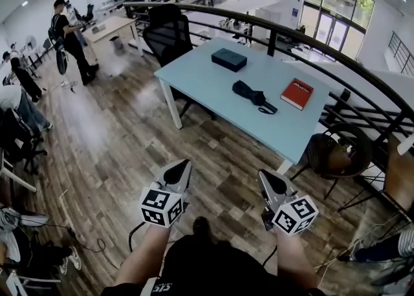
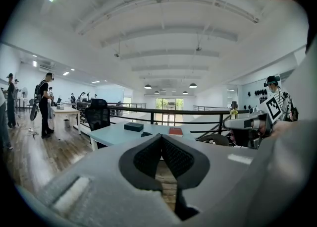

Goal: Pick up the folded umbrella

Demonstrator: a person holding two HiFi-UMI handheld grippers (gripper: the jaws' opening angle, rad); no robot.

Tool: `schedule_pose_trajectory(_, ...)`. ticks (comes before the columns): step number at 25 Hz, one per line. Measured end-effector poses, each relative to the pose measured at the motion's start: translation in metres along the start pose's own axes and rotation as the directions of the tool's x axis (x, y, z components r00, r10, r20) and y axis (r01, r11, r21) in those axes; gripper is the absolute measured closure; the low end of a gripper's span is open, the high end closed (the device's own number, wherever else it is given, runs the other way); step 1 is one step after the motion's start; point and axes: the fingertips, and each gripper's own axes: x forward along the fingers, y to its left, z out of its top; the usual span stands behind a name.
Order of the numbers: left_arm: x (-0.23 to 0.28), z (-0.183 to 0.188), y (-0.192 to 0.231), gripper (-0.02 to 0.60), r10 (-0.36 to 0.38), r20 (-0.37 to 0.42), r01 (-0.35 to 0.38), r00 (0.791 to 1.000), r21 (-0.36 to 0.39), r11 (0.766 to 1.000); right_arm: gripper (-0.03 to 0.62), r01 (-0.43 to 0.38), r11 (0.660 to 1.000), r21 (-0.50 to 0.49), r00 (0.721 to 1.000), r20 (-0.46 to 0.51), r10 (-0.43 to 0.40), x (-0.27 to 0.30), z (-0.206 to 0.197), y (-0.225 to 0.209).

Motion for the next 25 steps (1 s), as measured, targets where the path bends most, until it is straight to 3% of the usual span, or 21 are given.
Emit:
schedule_pose_trajectory(11, 0.06, -0.002, 0.024, 0.575, -0.089, 0.004, 0.089, 0.996, -0.024, 0.996, 0.592, 0.04, 0.999, 0.034, 0.999, -0.038, -0.039, 0.04, -0.012, -0.028)
schedule_pose_trajectory(18, 0.121, 0.012, 0.095, 0.575, -0.154, 0.014, 0.154, 0.988, -0.018, 0.988, 0.592, 0.106, 0.992, 0.067, 0.994, -0.042, -0.103, 0.123, -0.013, -0.049)
schedule_pose_trajectory(25, 0.166, 0.026, 0.184, 0.575, -0.2, 0.002, 0.2, 0.98, -0.016, 0.98, 0.592, 0.122, 0.989, 0.084, 0.991, -0.07, -0.117, 0.225, -0.017, -0.043)
